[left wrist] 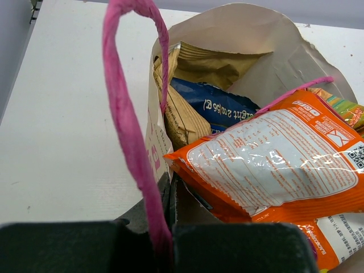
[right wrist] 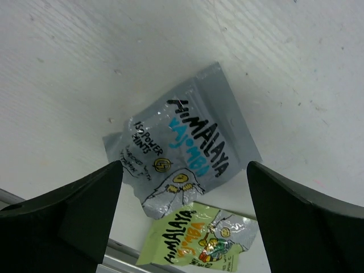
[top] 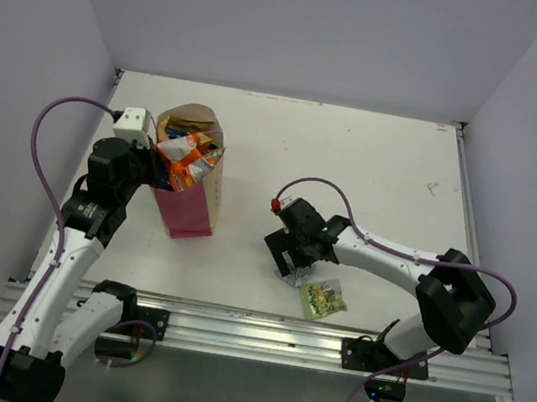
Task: Place the snacks into the paper bag
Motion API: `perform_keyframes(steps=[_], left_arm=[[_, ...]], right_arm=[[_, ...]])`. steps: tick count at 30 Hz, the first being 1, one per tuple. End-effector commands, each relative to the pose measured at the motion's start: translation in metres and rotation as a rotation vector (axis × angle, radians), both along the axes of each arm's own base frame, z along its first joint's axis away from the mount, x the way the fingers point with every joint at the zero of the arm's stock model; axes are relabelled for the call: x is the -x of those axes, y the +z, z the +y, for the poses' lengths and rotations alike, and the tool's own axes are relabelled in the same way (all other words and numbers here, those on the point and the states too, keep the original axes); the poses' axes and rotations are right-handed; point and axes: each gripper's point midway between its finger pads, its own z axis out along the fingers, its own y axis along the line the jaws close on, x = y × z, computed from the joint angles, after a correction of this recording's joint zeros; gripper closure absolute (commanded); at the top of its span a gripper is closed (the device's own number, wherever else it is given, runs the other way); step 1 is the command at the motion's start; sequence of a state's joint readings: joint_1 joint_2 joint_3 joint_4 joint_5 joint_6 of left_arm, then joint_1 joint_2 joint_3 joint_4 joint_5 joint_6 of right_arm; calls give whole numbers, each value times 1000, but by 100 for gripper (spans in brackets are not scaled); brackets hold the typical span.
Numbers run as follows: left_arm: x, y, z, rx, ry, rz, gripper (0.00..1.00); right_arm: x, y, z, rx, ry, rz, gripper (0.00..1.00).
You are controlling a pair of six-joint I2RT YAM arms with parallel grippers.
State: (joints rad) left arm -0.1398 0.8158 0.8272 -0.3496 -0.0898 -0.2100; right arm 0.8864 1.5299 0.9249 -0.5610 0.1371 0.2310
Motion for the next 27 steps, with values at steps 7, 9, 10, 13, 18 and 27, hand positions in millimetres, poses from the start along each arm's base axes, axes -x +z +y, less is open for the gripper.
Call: perform_keyframes(steps=[7,9,10,13,18,27], left_arm=[[4,1,-5,18,-18,4,100],[5,1,-5,17,-15,2,100],[5,2,-4,16,-11,0,100],[6,1,-3,13,-7,3,100],[4,2,-3,13,-6,0,100],[2,5,-3,11,-8,-8,100]], right_arm=[[-4,-24,36,-83,41,86,12],[-4,-27,36,-68,45,98,20],[-3,-29,33,-53,42,104,29],[-7,-20,28,-34,30,76,72],[-26,25,24,-28,14,-41,100],[-120,248,97,-310,-2,-478,100]])
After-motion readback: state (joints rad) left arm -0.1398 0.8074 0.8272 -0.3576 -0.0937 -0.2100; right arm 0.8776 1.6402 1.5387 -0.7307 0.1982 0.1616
